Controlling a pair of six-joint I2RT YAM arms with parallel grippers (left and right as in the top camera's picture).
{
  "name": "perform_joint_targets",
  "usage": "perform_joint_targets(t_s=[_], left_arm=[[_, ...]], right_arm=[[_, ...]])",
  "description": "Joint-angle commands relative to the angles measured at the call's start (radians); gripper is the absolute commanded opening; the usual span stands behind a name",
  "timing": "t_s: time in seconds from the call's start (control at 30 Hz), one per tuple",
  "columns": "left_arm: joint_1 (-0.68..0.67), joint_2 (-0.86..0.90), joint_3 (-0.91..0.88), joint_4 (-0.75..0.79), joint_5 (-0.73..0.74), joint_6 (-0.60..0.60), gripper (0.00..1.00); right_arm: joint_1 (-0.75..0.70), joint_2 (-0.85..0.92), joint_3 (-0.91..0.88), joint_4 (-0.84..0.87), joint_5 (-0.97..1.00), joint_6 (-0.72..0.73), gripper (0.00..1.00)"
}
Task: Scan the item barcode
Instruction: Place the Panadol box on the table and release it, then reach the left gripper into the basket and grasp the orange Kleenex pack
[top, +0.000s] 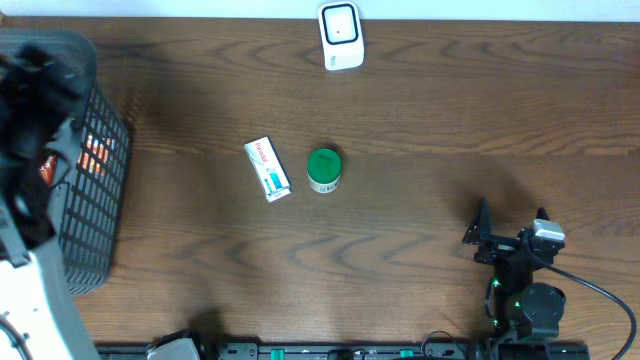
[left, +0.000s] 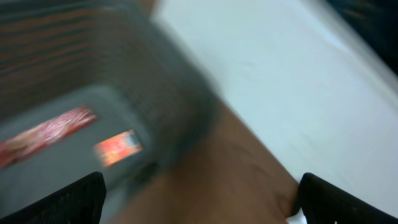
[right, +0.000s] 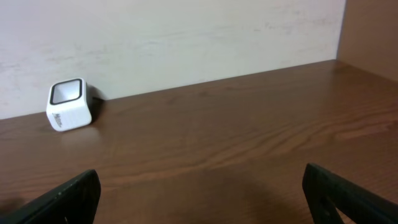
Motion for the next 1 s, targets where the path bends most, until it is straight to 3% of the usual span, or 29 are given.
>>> perform_joint_targets(t_s=[0.0, 0.33, 0.73, 0.97], left_arm=[[0.126, 0.086, -0.008, -0.037, -0.005, -0.174, 0.99], [0.171, 0.375, -0.008, 0.016, -0.006, -0.242, 0.99], [0.171, 0.657, -0.008, 0.077, -0.005, -0.242, 0.99], [0.171, 0.750, -0.008, 0.124, 0.086, -0.104, 0.92]], right_arm=[[-0.003, -0.003, -0.001, -0.002, 0.004, -0.011, 0.99], [-0.003, -0.003, -0.001, -0.002, 0.004, -0.011, 0.99], [-0.003, -0.003, -0.001, -0.002, 0.004, -0.011, 0.99], [-0.003, -0.003, -0.001, -0.002, 0.005, -0.011, 0.99]])
